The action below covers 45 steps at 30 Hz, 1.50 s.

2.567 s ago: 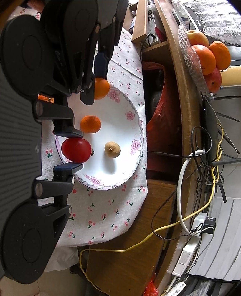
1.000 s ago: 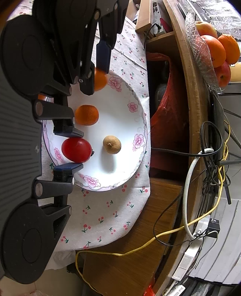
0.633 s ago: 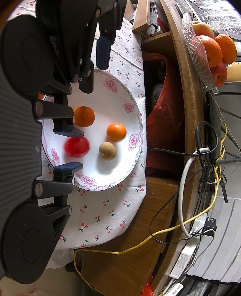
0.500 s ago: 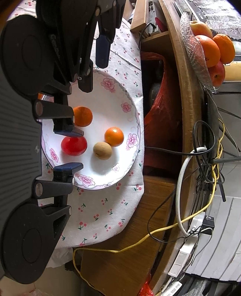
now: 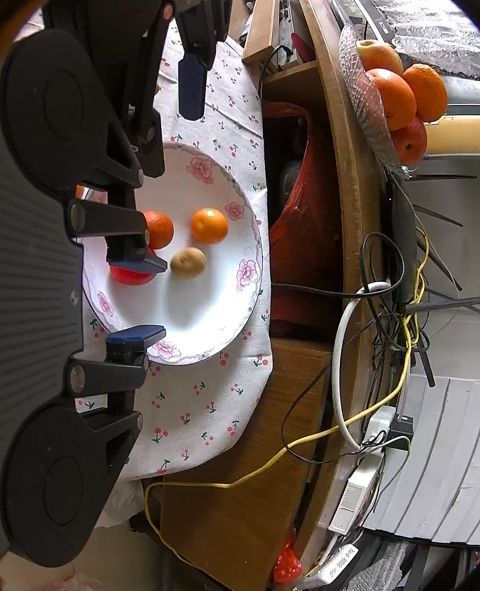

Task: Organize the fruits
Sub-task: 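Withdraw both tools from the bowl toward the remaining fruits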

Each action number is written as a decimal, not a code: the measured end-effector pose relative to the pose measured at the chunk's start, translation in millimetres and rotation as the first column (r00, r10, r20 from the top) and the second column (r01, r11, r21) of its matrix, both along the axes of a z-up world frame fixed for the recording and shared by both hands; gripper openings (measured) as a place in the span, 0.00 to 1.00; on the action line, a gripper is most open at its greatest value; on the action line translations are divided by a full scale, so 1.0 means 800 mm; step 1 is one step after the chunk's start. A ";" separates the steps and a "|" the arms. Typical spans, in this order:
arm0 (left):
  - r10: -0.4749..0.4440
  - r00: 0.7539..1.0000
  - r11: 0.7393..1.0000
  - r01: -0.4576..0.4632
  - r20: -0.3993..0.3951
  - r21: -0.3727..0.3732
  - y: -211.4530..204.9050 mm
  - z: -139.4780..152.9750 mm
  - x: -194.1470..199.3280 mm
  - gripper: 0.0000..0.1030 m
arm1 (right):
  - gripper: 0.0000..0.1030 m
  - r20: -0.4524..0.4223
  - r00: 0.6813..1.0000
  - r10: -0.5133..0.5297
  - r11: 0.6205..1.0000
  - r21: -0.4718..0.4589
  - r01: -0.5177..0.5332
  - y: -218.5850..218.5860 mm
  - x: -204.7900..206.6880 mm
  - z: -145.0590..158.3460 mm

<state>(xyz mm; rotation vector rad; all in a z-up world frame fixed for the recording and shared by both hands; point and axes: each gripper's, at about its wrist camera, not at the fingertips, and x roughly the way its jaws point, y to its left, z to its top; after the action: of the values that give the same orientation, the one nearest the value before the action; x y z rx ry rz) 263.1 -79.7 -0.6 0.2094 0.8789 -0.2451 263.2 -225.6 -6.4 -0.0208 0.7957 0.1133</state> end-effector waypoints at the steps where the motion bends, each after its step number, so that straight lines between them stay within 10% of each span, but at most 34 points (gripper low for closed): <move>1: 0.000 1.000 1.000 0.000 0.000 -0.002 0.001 0.001 -0.001 0.59 | 0.32 0.000 1.000 0.001 1.000 0.000 -0.001 0.000 -0.001 0.001; 45: 0.017 1.000 1.000 -0.017 -0.017 0.012 0.032 0.019 -0.083 0.54 | 0.32 -0.026 0.999 0.026 1.000 -0.003 -0.026 0.038 -0.081 0.019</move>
<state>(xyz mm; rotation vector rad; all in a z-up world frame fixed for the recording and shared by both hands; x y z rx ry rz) 196.7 -54.2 14.5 0.2116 0.8991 -0.2264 198.2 -195.5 8.5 -0.0331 0.8216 0.1365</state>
